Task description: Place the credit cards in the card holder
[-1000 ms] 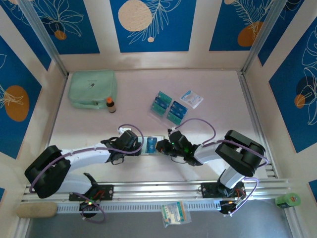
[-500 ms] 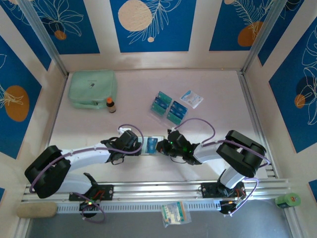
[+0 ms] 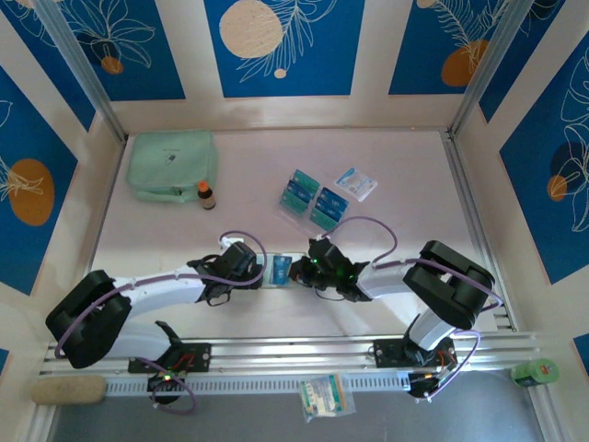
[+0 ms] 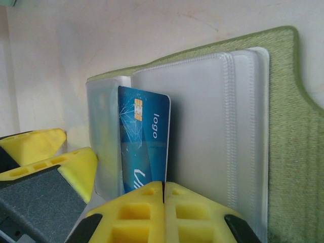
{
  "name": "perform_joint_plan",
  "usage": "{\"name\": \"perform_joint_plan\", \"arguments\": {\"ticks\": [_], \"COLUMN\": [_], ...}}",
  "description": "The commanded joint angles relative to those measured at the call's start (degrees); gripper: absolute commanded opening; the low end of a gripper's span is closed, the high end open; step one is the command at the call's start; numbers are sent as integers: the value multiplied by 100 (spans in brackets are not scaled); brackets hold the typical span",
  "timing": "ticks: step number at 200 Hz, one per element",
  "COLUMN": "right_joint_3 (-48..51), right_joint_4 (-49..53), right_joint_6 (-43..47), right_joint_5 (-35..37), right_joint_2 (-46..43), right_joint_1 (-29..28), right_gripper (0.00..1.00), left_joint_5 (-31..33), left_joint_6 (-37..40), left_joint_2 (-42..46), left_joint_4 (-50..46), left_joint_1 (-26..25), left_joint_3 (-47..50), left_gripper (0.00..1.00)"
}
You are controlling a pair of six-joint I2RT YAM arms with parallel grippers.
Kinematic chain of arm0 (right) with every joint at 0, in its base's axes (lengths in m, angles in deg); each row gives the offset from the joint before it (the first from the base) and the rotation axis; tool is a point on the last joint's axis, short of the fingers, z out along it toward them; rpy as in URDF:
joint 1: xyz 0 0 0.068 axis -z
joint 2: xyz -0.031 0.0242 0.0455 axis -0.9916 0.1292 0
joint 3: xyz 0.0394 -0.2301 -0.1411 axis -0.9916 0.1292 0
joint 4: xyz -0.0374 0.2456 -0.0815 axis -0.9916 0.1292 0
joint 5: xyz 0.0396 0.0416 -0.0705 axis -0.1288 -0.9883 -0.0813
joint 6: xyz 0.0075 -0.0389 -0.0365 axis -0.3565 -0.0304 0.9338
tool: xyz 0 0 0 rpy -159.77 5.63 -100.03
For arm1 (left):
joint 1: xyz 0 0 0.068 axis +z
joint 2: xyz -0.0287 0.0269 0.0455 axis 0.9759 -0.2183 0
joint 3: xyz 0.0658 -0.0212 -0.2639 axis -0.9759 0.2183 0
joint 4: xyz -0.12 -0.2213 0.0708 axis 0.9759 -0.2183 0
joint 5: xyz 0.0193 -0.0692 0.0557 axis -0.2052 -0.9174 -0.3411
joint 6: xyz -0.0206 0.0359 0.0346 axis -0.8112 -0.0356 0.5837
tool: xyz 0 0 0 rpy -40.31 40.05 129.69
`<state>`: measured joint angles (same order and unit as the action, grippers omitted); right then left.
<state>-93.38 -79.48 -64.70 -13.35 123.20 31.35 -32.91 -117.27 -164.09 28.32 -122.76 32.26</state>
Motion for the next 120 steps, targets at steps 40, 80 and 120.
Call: {"name": "perform_joint_plan", "arguments": {"ticks": [40, 80, 120], "right_joint_3": [-238, -161, -218], "right_joint_4": [312, 345, 544], "right_joint_6": [137, 45, 102], "right_joint_5": [-315, -286, -258], "right_joint_2": [122, 52, -48], "right_joint_1": [86, 92, 131], "right_gripper": [0, 0, 0], "left_joint_5": [8, -2, -29], "left_joint_6": [10, 19, 24], "left_joint_2": [-8, 5, -20], "left_joint_4": [-49, -71, -36], "left_joint_1": [47, 47, 47], "left_joint_3": [103, 93, 114], "left_gripper": [100, 100, 100]}}
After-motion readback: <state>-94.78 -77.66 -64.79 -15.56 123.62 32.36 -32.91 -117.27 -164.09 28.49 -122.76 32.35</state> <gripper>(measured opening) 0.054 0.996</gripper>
